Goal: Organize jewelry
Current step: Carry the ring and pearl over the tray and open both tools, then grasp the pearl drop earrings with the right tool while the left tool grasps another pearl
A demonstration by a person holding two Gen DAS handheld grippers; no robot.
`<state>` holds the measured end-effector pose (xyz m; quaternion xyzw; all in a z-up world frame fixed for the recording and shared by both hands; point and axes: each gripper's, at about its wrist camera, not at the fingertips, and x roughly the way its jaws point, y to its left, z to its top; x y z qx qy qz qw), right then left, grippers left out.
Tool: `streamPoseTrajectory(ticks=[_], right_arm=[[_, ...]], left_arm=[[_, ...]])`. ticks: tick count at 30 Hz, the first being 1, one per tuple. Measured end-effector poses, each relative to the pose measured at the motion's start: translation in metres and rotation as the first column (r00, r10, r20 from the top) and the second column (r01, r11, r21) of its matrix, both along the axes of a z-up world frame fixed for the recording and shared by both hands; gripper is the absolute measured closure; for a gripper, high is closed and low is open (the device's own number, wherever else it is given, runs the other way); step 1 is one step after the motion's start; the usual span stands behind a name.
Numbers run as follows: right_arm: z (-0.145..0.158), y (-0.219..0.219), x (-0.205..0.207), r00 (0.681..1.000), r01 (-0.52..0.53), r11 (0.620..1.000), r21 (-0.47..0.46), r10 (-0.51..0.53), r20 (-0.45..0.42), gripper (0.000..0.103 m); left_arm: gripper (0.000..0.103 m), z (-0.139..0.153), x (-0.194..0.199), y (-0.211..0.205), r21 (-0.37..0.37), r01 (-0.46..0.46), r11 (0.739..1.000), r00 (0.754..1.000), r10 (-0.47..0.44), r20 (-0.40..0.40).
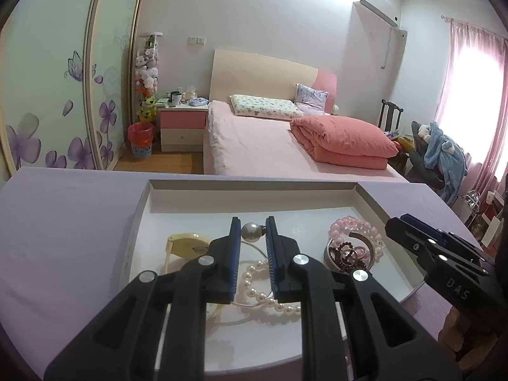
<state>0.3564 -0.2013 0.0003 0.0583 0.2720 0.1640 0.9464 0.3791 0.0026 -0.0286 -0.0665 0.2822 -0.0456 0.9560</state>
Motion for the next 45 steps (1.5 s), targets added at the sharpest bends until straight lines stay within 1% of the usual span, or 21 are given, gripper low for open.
streamPoseTrajectory(ticks=[1,3,14,20,24,26,28,31,34,36,38,41,45], right_arm=[[0.000,0.000,0.000,1.000,-0.001,1.000,0.000,0.001,0.000,0.070],[0.000,-0.002,-0.001,1.000,0.000,1.000,-0.002,0.000,0.002,0.070],[0.001,-0.003,-0.002,1.000,-0.001,1.000,-0.006,0.001,0.005,0.070],[0.002,-0.004,-0.004,1.000,0.000,1.000,-0.008,0.000,0.006,0.070],[0.003,-0.008,-0.008,1.000,0.005,1.000,-0.010,-0.005,0.006,0.070],[0.004,-0.012,-0.013,1.000,0.012,1.000,-0.011,-0.012,0.001,0.070],[0.004,-0.016,-0.018,1.000,0.015,1.000,-0.008,-0.015,-0.004,0.070],[0.004,-0.023,-0.033,1.000,0.017,1.000,-0.016,-0.017,-0.016,0.070],[0.002,-0.030,-0.047,1.000,0.017,1.000,-0.026,-0.018,-0.020,0.070],[0.001,-0.034,-0.056,1.000,0.020,0.999,-0.031,-0.021,-0.024,0.070],[0.000,-0.039,-0.065,0.999,0.022,0.999,-0.030,-0.023,-0.029,0.070],[-0.003,-0.048,-0.077,0.999,0.030,0.999,-0.023,-0.030,-0.040,0.070],[-0.005,-0.061,-0.088,0.998,0.044,0.999,-0.006,-0.044,-0.051,0.070]], left_arm=[[0.080,-0.001,0.000,0.000,-0.001,-0.003,1.000,1.000,0.003,0.000],[0.072,-0.002,0.001,0.000,0.002,-0.013,1.000,1.000,0.013,-0.001],[0.072,-0.001,-0.003,0.004,-0.007,-0.023,1.000,1.000,0.023,0.003],[0.072,0.002,-0.008,0.002,-0.010,-0.003,1.000,1.000,0.003,-0.003],[0.072,0.001,-0.019,-0.002,-0.018,0.020,1.000,1.000,-0.020,-0.017],[0.071,0.000,-0.027,-0.005,-0.017,0.034,0.999,0.999,-0.034,-0.028],[0.068,-0.001,-0.036,-0.008,-0.018,0.049,0.999,0.998,-0.049,-0.043],[0.066,-0.003,-0.053,-0.015,-0.023,0.078,0.997,0.995,-0.079,-0.065],[0.063,-0.005,-0.071,-0.027,-0.019,0.115,0.993,0.989,-0.116,-0.088],[0.063,-0.009,-0.078,-0.036,-0.022,0.143,0.990,0.983,-0.144,-0.111],[0.063,-0.013,-0.082,-0.043,-0.030,0.167,0.985,0.977,-0.170,-0.131],[0.063,-0.020,-0.084,-0.060,-0.013,0.198,0.980,0.965,-0.197,-0.174],[0.063,-0.033,-0.078,-0.074,0.017,0.202,0.979,0.954,-0.193,-0.230]])
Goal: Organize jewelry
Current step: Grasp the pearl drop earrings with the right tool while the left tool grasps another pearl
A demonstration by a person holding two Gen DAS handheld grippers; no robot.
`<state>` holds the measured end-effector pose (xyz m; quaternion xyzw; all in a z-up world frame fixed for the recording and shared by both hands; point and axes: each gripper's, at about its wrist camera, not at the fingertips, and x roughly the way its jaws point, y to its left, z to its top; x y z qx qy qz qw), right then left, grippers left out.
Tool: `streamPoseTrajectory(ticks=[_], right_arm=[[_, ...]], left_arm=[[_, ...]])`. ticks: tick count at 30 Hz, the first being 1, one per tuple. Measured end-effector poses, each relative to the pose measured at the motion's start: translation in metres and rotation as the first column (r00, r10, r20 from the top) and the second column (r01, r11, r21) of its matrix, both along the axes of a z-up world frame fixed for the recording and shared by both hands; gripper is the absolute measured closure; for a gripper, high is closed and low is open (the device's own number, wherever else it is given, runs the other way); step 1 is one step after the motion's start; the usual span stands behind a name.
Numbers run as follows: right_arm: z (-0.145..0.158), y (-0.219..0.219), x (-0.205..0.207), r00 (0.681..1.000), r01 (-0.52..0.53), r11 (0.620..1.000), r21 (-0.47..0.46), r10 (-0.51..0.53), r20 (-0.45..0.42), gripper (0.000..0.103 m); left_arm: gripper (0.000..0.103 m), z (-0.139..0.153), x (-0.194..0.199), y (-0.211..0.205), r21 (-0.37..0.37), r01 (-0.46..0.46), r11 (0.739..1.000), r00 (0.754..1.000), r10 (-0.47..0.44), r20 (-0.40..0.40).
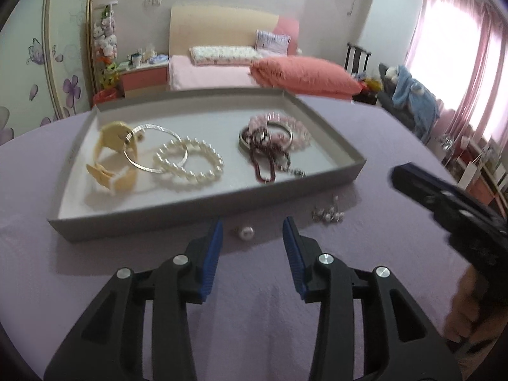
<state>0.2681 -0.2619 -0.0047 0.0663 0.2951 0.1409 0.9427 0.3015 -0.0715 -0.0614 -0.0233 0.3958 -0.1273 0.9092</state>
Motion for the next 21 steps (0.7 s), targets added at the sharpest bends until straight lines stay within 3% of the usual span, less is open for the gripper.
streamPoseTrajectory(ticks=[5,16,21], right_arm=[[-0.005,-0.007,-0.009,1.000,0.003,1.000,0.016,-0.002,-0.016,0.070],[-0.021,-0.007,-0.009,0.999,-0.009,0.999,0.031,0.011,-0.053,0.070],[-0.023,-0.008,-0.012,0.998,-0.008,0.999,0.036,0.010,-0.060,0.070]], left_arm=[[0.065,-0.014,0.009,-0.007,0.014,-0.019,1.000,0.999,0.019,-0.047],[0.089,-0.021,0.019,-0.009,0.025,-0.057,0.998,0.995,0.059,-0.078],[0.089,-0.021,0.019,-0.007,0.015,-0.062,0.998,0.995,0.063,-0.079]])
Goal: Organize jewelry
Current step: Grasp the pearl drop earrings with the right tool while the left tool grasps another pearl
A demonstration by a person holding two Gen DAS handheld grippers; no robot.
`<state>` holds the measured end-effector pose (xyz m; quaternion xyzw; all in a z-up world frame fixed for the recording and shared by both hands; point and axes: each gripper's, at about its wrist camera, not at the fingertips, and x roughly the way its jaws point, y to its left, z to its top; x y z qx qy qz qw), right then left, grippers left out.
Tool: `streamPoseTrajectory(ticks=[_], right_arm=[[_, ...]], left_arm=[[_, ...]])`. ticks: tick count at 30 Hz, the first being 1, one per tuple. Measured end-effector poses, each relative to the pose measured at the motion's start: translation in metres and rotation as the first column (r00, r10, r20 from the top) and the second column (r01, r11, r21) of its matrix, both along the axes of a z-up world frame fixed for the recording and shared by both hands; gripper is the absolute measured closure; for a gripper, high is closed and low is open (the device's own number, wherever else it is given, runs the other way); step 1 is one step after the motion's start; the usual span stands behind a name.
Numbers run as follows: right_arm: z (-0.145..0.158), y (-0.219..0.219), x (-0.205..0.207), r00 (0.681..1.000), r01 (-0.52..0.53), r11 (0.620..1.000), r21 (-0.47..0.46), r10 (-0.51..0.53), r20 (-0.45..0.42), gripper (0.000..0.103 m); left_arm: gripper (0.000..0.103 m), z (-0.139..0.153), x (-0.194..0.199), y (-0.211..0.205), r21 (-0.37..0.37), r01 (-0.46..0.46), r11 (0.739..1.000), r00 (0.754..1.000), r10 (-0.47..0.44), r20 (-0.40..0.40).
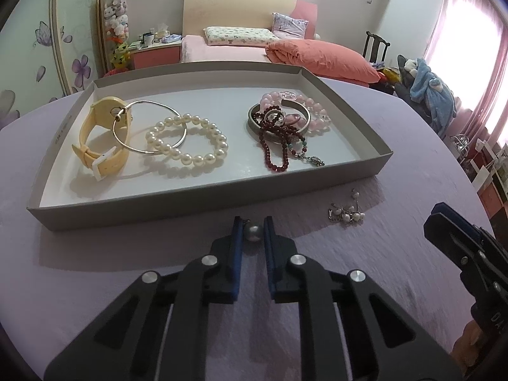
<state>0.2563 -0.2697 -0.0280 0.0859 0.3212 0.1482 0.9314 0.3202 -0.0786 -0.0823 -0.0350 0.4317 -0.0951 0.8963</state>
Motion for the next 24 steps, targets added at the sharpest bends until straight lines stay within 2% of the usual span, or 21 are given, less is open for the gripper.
streamPoseTrajectory(ticks=[12,19,22,24], right_arm=[[-0.004,0.003,0.000,1.000,-0.019,1.000,-0.015,0.018,-0.019,0.070],[-0.012,0.019,0.011,0.995,-0.049,0.995,-0.083,0.041,-0.095,0.069],[-0.016,0.028,0.017,0.991,-0.061,0.989,-0.131,0.045,-0.128,0.057],[-0.018,0.035,0.020,0.988,-0.074,0.985,-0.157,0.051,-0.145,0.057]], left_arm=[[0.089,0.016,-0.016,0.032,-0.022,-0.044,0.999,0.998,0.044,0.041],[0.089,0.032,-0.033,0.074,-0.053,-0.109,0.993,0.990,0.113,0.085],[0.089,0.038,-0.039,0.092,-0.061,-0.141,0.988,0.984,0.147,0.101],[0.089,0.040,-0.040,0.103,-0.065,-0.163,0.984,0.980,0.169,0.107]])
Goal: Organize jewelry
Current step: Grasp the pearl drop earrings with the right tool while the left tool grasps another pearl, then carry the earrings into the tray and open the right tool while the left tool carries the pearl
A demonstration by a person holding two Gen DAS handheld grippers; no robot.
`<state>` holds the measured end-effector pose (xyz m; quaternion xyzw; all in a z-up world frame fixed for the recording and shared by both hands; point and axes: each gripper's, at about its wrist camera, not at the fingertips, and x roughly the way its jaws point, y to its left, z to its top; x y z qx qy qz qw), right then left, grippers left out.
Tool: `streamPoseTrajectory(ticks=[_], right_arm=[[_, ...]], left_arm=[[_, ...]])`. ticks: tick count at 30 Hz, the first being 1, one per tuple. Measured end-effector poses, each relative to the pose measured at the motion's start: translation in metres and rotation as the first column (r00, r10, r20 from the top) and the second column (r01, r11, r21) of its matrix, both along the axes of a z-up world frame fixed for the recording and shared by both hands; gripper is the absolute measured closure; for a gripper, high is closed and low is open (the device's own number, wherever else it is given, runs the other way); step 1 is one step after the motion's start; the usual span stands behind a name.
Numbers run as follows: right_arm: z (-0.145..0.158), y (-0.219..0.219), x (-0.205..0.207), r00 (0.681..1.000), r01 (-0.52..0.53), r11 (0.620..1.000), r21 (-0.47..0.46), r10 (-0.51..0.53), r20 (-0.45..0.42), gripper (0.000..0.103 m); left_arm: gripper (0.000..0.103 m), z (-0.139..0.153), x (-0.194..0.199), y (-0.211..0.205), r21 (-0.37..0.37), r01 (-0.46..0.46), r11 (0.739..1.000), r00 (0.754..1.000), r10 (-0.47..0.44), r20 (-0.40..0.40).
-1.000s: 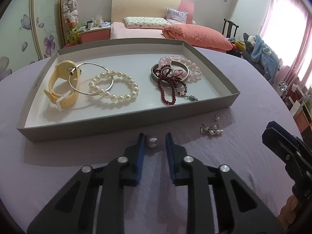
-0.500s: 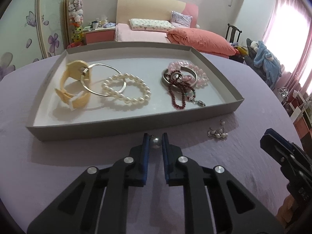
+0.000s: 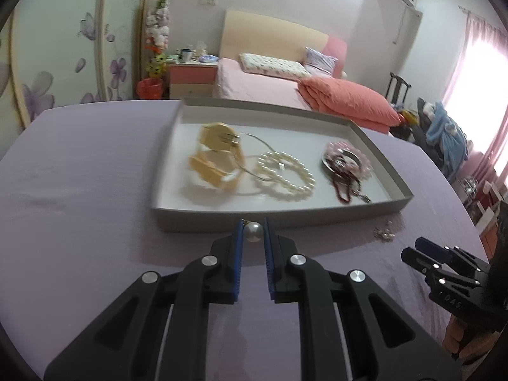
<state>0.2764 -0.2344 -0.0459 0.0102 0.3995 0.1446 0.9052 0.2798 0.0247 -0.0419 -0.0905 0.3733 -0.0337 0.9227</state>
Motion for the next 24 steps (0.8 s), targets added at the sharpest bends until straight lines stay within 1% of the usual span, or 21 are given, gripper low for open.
streamPoseTrajectory(ticks=[3,7,10,14,18,19,21,22,23,24], right_arm=[[-0.003,0.009,0.005,1.000,-0.007,0.999,-0.041,0.007,-0.019,0.054],[-0.009,0.021,0.014,0.998,-0.010,0.996,-0.090,0.005,-0.056,0.052],[-0.009,0.025,0.021,0.999,-0.004,0.994,-0.113,-0.002,-0.053,0.051],[-0.008,0.026,0.028,0.999,0.002,0.993,-0.116,-0.008,-0.054,0.053],[-0.008,0.027,0.026,0.999,-0.002,0.993,-0.118,-0.004,-0.051,0.055],[-0.008,0.026,0.025,0.999,-0.003,0.993,-0.117,-0.003,-0.052,0.057],[-0.008,0.027,0.026,0.999,-0.003,0.993,-0.114,-0.003,-0.050,0.067],[-0.007,0.027,0.026,0.999,-0.005,0.994,-0.112,0.000,-0.049,0.081],[-0.007,0.027,0.024,0.999,-0.008,0.993,-0.114,0.003,-0.046,0.089],[-0.007,0.028,0.025,0.999,-0.009,0.993,-0.116,0.004,-0.046,0.090]], left_arm=[[0.089,0.001,-0.003,0.015,-0.010,-0.030,1.000,1.000,0.030,0.003],[0.089,0.001,-0.004,0.025,-0.023,-0.048,0.999,0.999,0.049,0.006],[0.089,0.002,-0.005,0.029,-0.025,-0.054,0.998,0.998,0.054,0.010],[0.089,0.000,-0.004,0.030,-0.030,-0.053,0.998,0.999,0.053,0.008],[0.089,-0.001,-0.004,0.031,-0.036,-0.057,0.998,0.998,0.058,0.008],[0.089,-0.001,-0.004,0.031,-0.038,-0.059,0.998,0.998,0.059,0.008],[0.089,-0.002,-0.004,0.032,-0.040,-0.061,0.997,0.998,0.062,0.008],[0.089,-0.002,-0.004,0.033,-0.042,-0.064,0.997,0.998,0.064,0.009],[0.089,-0.002,-0.004,0.033,-0.042,-0.066,0.997,0.998,0.066,0.010],[0.089,-0.002,-0.004,0.035,-0.045,-0.068,0.997,0.998,0.069,0.010]])
